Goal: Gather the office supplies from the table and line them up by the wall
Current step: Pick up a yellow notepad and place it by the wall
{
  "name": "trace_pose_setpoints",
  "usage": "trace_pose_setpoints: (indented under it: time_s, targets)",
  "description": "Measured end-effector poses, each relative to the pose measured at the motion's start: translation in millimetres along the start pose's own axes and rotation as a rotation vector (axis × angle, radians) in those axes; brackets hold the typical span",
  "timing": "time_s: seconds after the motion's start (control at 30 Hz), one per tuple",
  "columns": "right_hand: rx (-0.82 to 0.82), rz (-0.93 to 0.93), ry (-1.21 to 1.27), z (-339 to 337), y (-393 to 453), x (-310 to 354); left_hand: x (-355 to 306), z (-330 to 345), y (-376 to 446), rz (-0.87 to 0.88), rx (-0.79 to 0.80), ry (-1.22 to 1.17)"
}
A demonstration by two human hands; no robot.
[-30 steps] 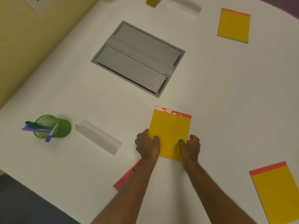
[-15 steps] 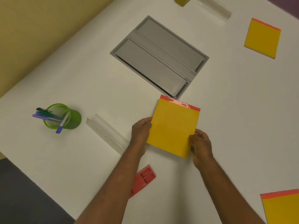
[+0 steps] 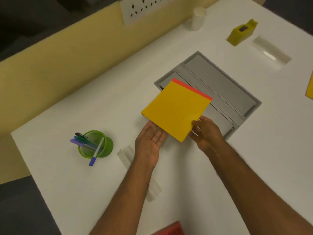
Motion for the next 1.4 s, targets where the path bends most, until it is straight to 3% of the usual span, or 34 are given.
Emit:
trace_pose_setpoints:
  time_s: [0.2,0.63,0.97,1.2,1.4]
  targets:
    - [0.132,-0.070,-0.060,71.2,41.3,28.1,-49.7,24.7,36.4,0.092,-0.054,0.002]
    - [0.286,-0.131,-0.049,150.2,124.1,65.2,-146.2,71.6,121.1,0.276,-0.227,0.180]
    - [0.173,-0.204,-0.105,158.9,196.0,94.5,-179.6,72.1,172.6,0.249,-0.247,0.245]
    - [0.239,-0.313,-0.539,162.1,230.5,98.0,-201.3,66.7,199.1,0.301,-0.352,0.512]
    - [0.220,-0.667,-1.247,171.8,235.6,97.0,-204.0,76.6,214.5,0.343,-0.323,0.727]
Point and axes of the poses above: each hand's wrist, its own y-axis towards the middle knuckle, its own z-axis out of the palm, x = y × z, the point moved 7 cm from there along y, towards the middle knuckle, and after that the axes turned 8 degrees about -z, right-handed, at the moved point
